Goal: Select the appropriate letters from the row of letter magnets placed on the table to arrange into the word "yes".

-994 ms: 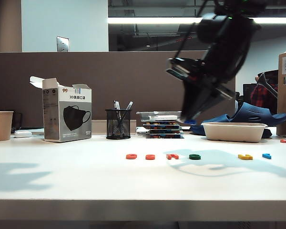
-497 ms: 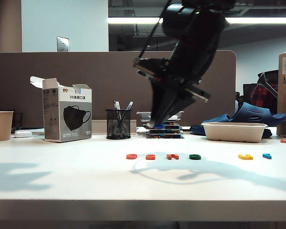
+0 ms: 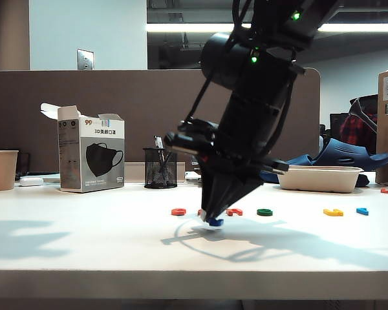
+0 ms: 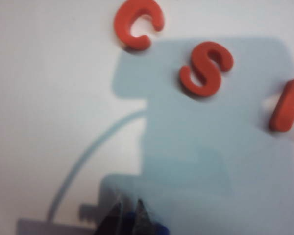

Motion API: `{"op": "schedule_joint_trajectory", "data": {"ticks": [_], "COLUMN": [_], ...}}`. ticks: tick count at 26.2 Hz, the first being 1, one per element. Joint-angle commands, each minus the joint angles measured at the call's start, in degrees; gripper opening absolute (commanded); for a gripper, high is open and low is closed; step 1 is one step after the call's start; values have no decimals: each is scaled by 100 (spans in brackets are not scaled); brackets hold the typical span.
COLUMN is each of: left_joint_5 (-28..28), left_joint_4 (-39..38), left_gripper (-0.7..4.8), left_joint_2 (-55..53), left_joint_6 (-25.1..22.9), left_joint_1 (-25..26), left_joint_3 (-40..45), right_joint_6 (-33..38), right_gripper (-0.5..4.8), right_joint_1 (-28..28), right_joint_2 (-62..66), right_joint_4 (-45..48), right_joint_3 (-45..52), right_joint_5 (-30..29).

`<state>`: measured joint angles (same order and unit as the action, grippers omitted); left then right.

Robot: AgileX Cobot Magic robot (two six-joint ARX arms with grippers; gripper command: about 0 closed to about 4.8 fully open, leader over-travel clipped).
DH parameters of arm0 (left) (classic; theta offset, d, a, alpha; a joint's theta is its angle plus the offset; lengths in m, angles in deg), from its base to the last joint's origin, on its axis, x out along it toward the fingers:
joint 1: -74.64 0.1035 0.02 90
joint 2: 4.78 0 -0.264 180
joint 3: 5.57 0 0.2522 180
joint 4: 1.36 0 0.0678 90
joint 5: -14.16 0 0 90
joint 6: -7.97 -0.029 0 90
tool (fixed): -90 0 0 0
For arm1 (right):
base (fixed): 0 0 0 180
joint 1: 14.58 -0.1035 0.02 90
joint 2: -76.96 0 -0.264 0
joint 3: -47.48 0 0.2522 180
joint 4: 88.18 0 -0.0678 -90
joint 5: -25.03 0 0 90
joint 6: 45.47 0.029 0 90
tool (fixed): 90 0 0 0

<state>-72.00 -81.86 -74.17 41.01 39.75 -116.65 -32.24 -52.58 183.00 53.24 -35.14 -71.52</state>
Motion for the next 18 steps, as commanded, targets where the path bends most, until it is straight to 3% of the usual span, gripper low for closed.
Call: {"op": "schedule_joint_trajectory", "data": {"ticks": [1,15,18], "left_joint_5": [-15,-13,-13], "left_joint_4": [42,42,42], "left_gripper": [-5,-5,-5], "left_joint_2": [13,13,13], "left_joint_6": [-20,-20,-20], "left_joint_1": [-4,-4,-4], "left_joint_3": [-20,-20,-20], "right_joint_6": [42,190,195], "right_gripper": [-2,0,62], "right_joint_1": [-50,-59,-59], "right_joint_2": [-26,116,114], "right_joint_4": [267,264,251], "right_joint_3": [122,184,184], "right_joint_5": [68,280,236]}}
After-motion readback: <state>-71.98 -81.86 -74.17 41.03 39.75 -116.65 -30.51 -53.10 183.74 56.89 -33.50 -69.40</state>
